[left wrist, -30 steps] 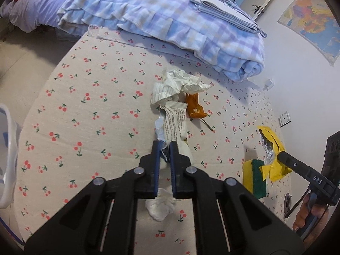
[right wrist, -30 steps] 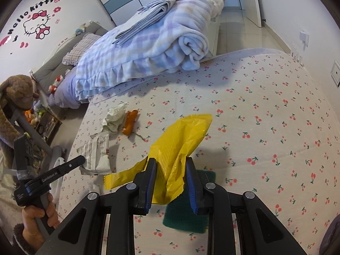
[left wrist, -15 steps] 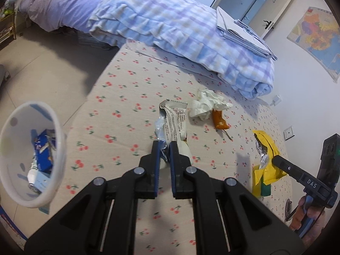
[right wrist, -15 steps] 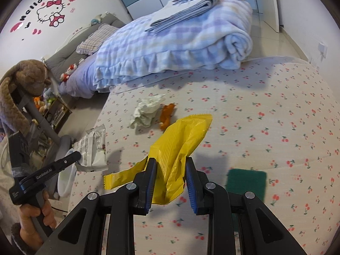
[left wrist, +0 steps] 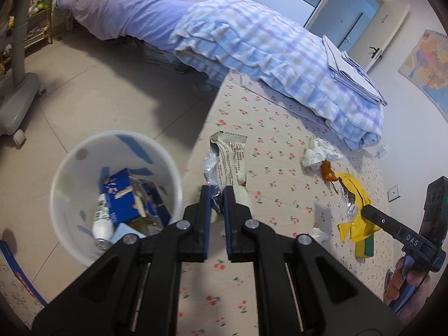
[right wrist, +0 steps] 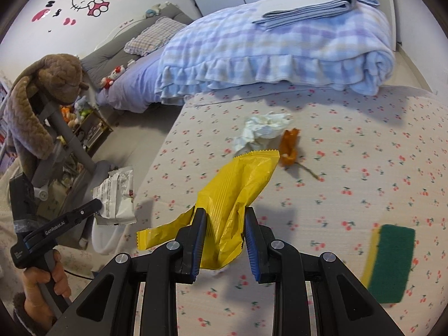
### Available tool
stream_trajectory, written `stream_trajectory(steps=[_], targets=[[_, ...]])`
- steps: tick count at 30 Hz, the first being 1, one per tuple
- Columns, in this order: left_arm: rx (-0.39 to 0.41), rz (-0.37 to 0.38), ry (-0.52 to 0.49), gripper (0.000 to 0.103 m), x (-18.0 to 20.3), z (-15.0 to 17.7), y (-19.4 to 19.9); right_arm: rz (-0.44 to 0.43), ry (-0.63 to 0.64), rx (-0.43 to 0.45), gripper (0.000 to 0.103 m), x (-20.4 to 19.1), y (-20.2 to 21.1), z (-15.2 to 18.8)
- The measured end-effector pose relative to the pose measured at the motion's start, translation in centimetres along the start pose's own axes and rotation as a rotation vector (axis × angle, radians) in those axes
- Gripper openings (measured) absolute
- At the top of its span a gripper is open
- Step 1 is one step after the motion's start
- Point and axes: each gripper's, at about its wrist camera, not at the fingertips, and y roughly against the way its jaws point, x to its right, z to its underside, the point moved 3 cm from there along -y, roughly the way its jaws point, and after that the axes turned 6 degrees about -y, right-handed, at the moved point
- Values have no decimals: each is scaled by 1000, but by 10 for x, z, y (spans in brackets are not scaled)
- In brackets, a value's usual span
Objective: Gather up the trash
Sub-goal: 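Carry the paper wrapper into the bucket with the left tool while the right carries the bag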
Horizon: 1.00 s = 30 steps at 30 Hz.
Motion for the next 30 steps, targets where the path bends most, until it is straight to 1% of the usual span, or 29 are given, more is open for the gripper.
stream_trajectory(steps=[14, 17, 20, 21, 23, 24, 25, 27, 30], targets=[[22, -76, 88, 10, -76, 10, 33, -53, 91, -52, 28, -78, -40, 13], [22, -88, 103, 10, -89, 11, 36, -65, 110, -59, 28, -93, -47, 15], [24, -108, 98, 10, -96, 11, 38, -75, 125, -66, 28, -108, -54, 18], [19, -137, 89, 13, -98, 12, 39, -79, 130, -67, 28, -112, -56, 19], [-1, -188, 79, 30, -103, 13, 38, -86, 137, -69, 28, -119, -60, 19], [-3, -214, 83, 50, -107, 14, 39, -91, 143, -73, 28, -125, -63, 20], [-2, -233, 88, 67, -111, 15, 40, -94, 146, -75, 28, -128, -65, 21], [-4, -268, 102, 75, -119, 17, 43, -102, 158, -80, 28, -138, -70, 23], [-33, -309, 110, 79, -129, 21, 43, -109, 174, -88, 28, -152, -78, 26]])
